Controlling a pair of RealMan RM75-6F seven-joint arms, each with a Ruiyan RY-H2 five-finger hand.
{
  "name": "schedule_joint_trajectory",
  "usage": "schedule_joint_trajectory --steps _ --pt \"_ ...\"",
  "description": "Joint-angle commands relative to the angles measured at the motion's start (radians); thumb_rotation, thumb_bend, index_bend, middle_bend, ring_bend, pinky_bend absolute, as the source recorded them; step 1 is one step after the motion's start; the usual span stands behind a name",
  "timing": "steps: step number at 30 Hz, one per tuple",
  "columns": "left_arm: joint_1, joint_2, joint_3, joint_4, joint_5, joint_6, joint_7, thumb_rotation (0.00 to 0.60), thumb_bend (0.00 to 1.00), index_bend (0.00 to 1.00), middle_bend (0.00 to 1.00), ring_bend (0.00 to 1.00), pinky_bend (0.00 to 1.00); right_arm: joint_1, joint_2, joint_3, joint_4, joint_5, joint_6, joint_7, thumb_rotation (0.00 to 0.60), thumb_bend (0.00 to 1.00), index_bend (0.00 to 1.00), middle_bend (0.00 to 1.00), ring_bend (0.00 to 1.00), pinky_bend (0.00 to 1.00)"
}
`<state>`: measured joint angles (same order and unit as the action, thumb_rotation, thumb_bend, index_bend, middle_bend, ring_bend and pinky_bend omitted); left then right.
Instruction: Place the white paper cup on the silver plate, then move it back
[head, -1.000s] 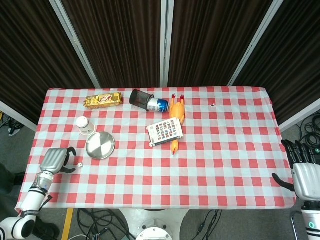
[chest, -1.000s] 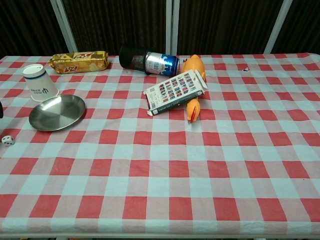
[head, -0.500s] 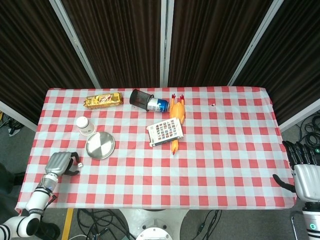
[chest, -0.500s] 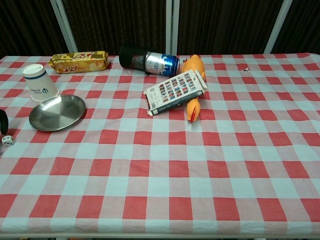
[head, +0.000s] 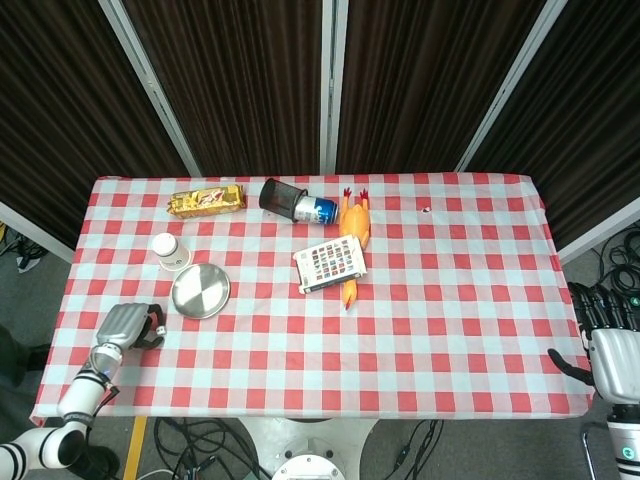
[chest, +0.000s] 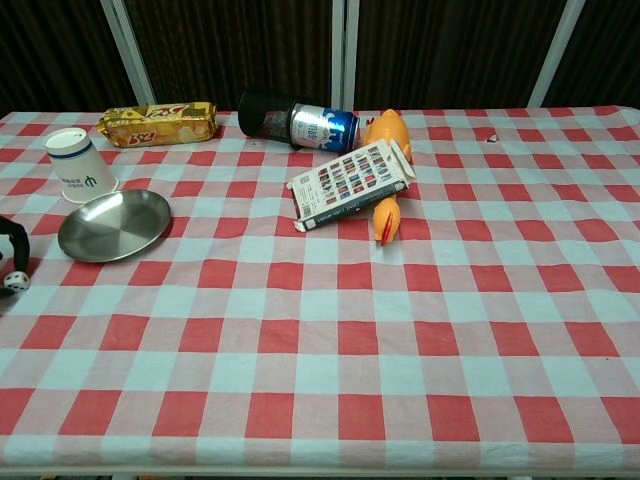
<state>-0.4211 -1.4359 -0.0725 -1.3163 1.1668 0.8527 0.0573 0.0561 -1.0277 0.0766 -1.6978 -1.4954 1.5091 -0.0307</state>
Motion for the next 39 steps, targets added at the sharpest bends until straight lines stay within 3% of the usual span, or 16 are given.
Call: schedule_joint_trajectory --steps 1,8,15,24,31,35,39 --pt "-0.008 -0.006 0.004 0.01 -0.006 -0.013 0.004 0.6 0.29 0.5 0.84 0.84 0.95 0.001 -0.001 0.0 0.001 0.002 -0.003 0.004 0.6 0.08 0.03 0.11 0.0 0.0" --pt "-0.017 -0.012 -0.007 0.016 0.008 0.017 0.002 0.6 0.35 0.59 0.85 0.85 0.95 -0.004 0.002 0.001 0.002 -0.001 0.006 0.008 0.6 0.08 0.03 0.11 0.0 0.0" --pt "-0.069 -0.028 -0.048 0.012 0.051 0.041 0.008 0.6 0.34 0.6 0.85 0.85 0.95 -0.005 0.005 0.001 -0.001 -0.004 0.009 0.012 0.6 0.08 0.03 0.12 0.0 0.0" --pt "-0.188 -0.1 -0.1 0.088 0.01 -0.047 0.063 0.6 0.34 0.58 0.85 0.85 0.95 -0.017 0.01 -0.001 0.001 0.0 0.021 0.025 0.6 0.08 0.03 0.12 0.0 0.0" --pt "-0.213 -0.139 -0.094 0.129 -0.042 -0.06 0.125 0.6 0.32 0.46 0.82 0.85 0.95 -0.022 0.01 -0.001 0.007 0.0 0.026 0.032 0.6 0.08 0.03 0.12 0.0 0.0" --pt "-0.186 -0.123 -0.098 0.092 -0.047 0.011 0.131 0.6 0.2 0.35 0.78 0.82 0.95 -0.021 0.011 0.0 0.007 -0.003 0.027 0.033 0.6 0.09 0.03 0.12 0.0 0.0" --pt "-0.151 -0.068 -0.111 0.044 -0.054 0.076 0.111 0.6 0.17 0.34 0.75 0.8 0.95 -0.021 0.012 0.001 0.008 -0.008 0.029 0.034 0.6 0.1 0.03 0.12 0.0 0.0"
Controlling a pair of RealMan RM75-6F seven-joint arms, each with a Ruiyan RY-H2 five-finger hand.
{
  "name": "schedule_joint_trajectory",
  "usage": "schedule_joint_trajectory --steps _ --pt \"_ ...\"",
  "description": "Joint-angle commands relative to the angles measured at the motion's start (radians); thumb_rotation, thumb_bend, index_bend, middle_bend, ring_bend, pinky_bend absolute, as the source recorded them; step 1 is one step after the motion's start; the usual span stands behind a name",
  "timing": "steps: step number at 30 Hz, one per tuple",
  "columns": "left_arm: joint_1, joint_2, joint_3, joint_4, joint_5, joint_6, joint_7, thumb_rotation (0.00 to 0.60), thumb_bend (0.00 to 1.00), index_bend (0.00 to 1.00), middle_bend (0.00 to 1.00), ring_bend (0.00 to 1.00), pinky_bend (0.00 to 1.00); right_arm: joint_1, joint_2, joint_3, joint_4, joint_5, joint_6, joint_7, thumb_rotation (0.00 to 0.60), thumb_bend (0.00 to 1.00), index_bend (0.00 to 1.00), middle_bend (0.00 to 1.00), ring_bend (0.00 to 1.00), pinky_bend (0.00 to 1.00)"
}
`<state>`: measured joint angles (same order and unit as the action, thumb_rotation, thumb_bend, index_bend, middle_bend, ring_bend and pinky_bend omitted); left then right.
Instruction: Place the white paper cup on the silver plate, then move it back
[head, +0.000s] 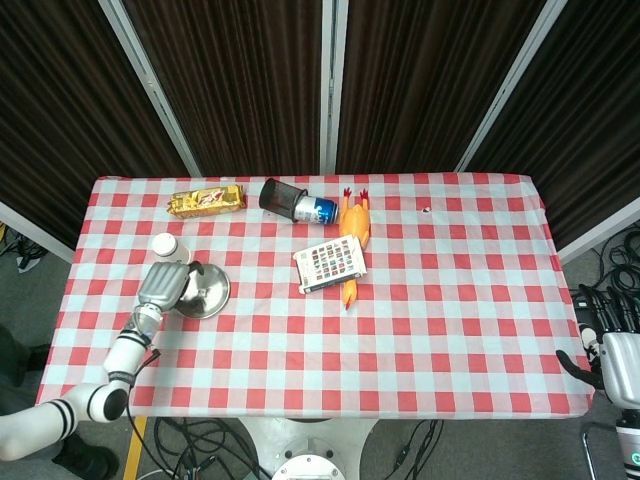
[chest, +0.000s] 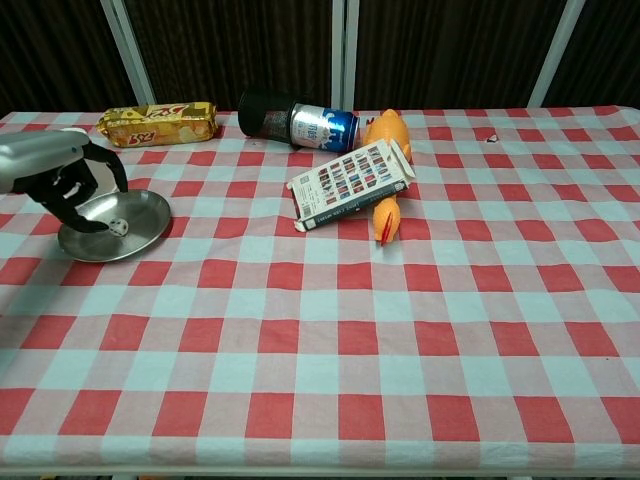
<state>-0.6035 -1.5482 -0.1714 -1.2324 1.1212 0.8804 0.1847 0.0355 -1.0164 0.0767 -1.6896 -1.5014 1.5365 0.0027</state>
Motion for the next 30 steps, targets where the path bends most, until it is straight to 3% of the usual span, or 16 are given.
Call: schedule_joint_trajectory --steps 1,3,6,12,15,17,23,30 --pt "0.04 0.055 -0.019 -0.044 -0.016 0.061 -0.028 0.6 0.17 0.34 0.74 0.79 0.95 0.0 0.001 0.001 0.001 -0.003 0.003 0.002 0.6 0.1 0.03 0.12 0.0 0.0" --pt "0.056 0.067 -0.037 -0.038 -0.037 0.081 -0.059 0.6 0.16 0.34 0.71 0.75 0.92 -0.001 0.001 0.001 0.002 -0.003 0.005 0.003 0.6 0.1 0.03 0.12 0.0 0.0" --pt "0.071 0.069 -0.067 0.006 -0.092 0.076 -0.109 0.6 0.16 0.34 0.63 0.61 0.79 -0.002 0.0 0.001 0.006 -0.003 0.005 0.007 0.6 0.1 0.03 0.12 0.0 0.0" --pt "0.073 0.029 -0.11 0.128 -0.178 0.006 -0.215 0.598 0.13 0.31 0.32 0.26 0.4 -0.003 0.0 0.002 0.008 0.003 0.002 0.01 0.6 0.1 0.03 0.12 0.0 0.0" --pt "0.061 -0.008 -0.128 0.201 -0.181 -0.028 -0.283 0.536 0.13 0.27 0.23 0.17 0.29 -0.006 0.002 0.002 0.008 0.002 0.006 0.01 0.6 0.1 0.03 0.13 0.0 0.0" --pt "0.052 -0.03 -0.145 0.24 -0.179 -0.066 -0.352 0.487 0.13 0.26 0.22 0.15 0.26 -0.007 0.003 0.002 0.007 0.002 0.009 0.01 0.6 0.1 0.03 0.13 0.0 0.0" --pt "0.018 -0.045 -0.199 0.3 -0.149 -0.231 -0.6 0.442 0.13 0.26 0.22 0.15 0.25 -0.009 0.005 0.002 -0.001 0.004 0.009 0.003 0.6 0.11 0.03 0.13 0.0 0.0" --pt "-0.026 -0.093 -0.184 0.401 -0.06 -0.28 -0.689 0.437 0.13 0.26 0.22 0.15 0.25 -0.009 0.006 0.002 -0.008 0.006 0.006 -0.004 0.6 0.1 0.04 0.13 0.0 0.0"
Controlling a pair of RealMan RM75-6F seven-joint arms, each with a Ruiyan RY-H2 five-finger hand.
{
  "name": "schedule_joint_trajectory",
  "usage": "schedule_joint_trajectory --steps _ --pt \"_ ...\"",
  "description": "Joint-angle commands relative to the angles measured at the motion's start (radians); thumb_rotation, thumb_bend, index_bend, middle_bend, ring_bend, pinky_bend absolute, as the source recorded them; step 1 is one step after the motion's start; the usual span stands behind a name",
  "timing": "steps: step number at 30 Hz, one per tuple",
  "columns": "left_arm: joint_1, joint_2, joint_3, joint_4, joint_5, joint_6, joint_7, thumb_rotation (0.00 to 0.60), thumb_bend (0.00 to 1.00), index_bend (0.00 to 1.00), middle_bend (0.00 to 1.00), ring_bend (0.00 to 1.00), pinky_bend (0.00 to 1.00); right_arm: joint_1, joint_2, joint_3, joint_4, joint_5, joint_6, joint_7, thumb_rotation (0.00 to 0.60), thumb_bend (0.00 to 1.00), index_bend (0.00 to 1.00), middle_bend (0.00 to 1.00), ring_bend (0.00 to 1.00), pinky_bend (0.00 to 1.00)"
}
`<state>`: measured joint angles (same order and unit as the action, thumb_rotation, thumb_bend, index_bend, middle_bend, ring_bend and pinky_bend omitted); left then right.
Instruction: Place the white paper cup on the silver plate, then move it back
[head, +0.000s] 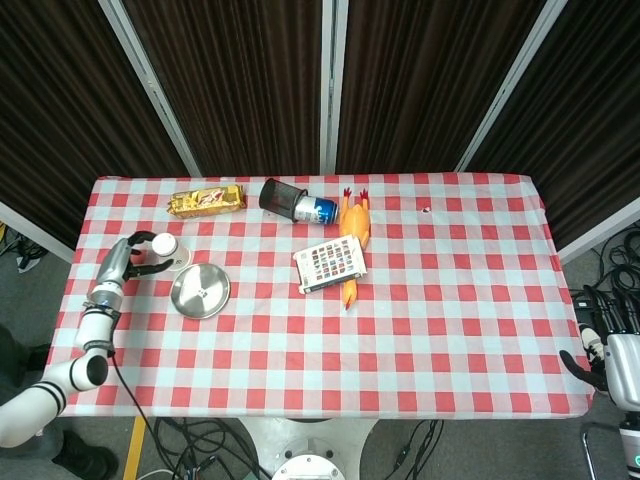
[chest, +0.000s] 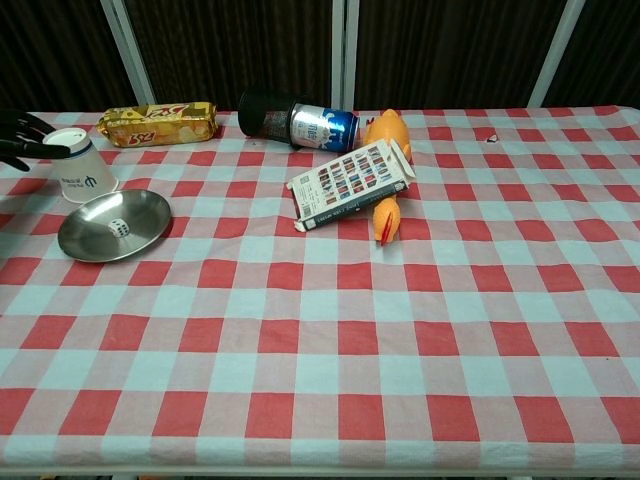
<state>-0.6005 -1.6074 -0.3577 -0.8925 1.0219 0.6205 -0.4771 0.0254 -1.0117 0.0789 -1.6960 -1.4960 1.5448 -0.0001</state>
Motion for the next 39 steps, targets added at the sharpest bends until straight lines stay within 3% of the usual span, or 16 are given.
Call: schedule_joint_trajectory --steps 1,8,20,27,33,39 --pt "-0.034 -0.044 0.004 0.078 0.047 -0.016 -0.03 0.449 0.13 0.26 0.22 0.15 0.25 0.001 0.002 0.0 -0.003 0.001 -0.002 -0.002 0.6 0.11 0.04 0.13 0.0 0.0" --pt "-0.063 -0.104 0.023 0.191 0.085 -0.004 -0.033 0.598 0.13 0.27 0.22 0.15 0.25 0.003 0.006 0.003 -0.013 0.005 -0.005 -0.012 0.6 0.11 0.04 0.13 0.0 0.0" --pt "-0.084 -0.121 0.014 0.252 0.106 -0.055 -0.149 0.6 0.2 0.33 0.26 0.16 0.25 0.005 0.007 0.006 -0.028 0.011 -0.01 -0.03 0.6 0.11 0.04 0.13 0.0 0.0" --pt "-0.086 -0.132 0.023 0.277 0.132 -0.031 -0.175 0.6 0.26 0.43 0.4 0.26 0.3 0.003 0.009 0.006 -0.033 0.011 -0.007 -0.032 0.6 0.11 0.04 0.13 0.0 0.0" --pt "-0.06 -0.092 0.041 0.195 0.189 0.066 -0.204 0.6 0.27 0.45 0.45 0.3 0.32 0.002 0.01 0.005 -0.033 0.005 -0.004 -0.031 0.6 0.11 0.04 0.13 0.0 0.0" --pt "-0.004 -0.006 0.103 0.011 0.291 0.212 -0.192 0.6 0.27 0.45 0.45 0.3 0.32 0.004 0.008 0.003 -0.03 0.004 -0.009 -0.025 0.6 0.11 0.04 0.13 0.0 0.0"
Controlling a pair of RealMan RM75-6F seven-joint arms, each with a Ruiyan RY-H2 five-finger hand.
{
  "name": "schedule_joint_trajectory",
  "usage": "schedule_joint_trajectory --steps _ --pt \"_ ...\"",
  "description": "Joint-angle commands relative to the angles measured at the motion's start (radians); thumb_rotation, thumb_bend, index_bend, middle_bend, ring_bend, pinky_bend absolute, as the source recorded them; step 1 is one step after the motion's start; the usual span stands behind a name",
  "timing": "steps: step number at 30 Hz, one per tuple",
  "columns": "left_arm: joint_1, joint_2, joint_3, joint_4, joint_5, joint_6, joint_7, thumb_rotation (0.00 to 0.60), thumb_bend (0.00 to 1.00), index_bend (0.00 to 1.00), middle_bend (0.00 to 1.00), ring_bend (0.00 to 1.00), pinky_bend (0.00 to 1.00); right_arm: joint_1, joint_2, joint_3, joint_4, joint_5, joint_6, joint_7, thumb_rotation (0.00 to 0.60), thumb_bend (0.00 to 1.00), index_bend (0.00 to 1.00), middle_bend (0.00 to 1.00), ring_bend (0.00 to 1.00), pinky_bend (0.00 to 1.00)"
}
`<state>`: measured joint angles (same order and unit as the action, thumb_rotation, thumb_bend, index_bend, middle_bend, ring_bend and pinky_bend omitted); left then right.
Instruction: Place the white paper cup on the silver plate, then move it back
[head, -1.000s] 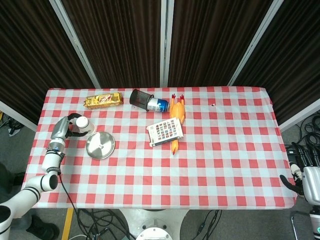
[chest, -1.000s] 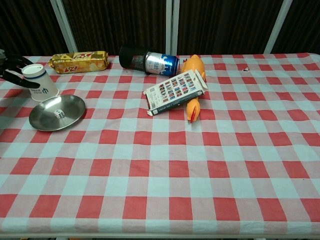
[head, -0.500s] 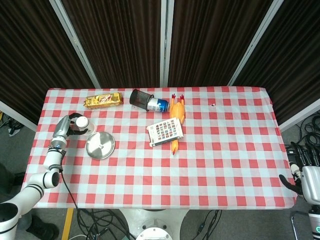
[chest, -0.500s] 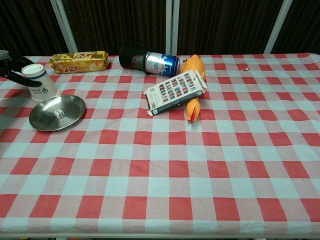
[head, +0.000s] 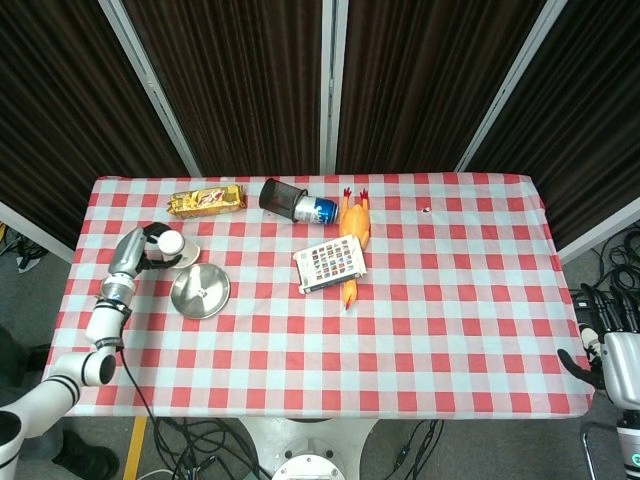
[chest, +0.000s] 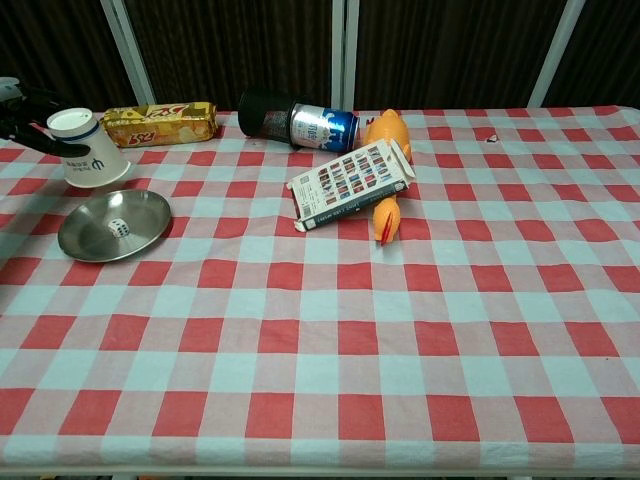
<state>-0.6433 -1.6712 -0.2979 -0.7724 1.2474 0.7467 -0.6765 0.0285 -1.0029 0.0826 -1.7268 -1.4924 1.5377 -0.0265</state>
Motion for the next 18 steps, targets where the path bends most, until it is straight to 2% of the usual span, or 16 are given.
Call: schedule_joint_trajectory --steps 1,8,18 --pt "0.048 0.067 0.054 -0.137 0.077 0.102 0.013 0.6 0.27 0.45 0.45 0.3 0.32 0.001 -0.001 -0.001 0.002 0.001 -0.003 0.002 0.6 0.11 0.04 0.13 0.0 0.0" --pt "0.083 0.121 0.117 -0.287 0.126 0.154 0.05 0.6 0.27 0.45 0.44 0.3 0.32 0.003 0.001 -0.002 0.002 -0.004 -0.006 0.004 0.6 0.11 0.04 0.13 0.0 0.0" --pt "0.082 0.112 0.153 -0.321 0.131 0.149 0.087 0.585 0.26 0.44 0.43 0.3 0.3 0.004 0.0 -0.002 -0.003 -0.003 -0.008 0.0 0.6 0.11 0.04 0.13 0.0 0.0"
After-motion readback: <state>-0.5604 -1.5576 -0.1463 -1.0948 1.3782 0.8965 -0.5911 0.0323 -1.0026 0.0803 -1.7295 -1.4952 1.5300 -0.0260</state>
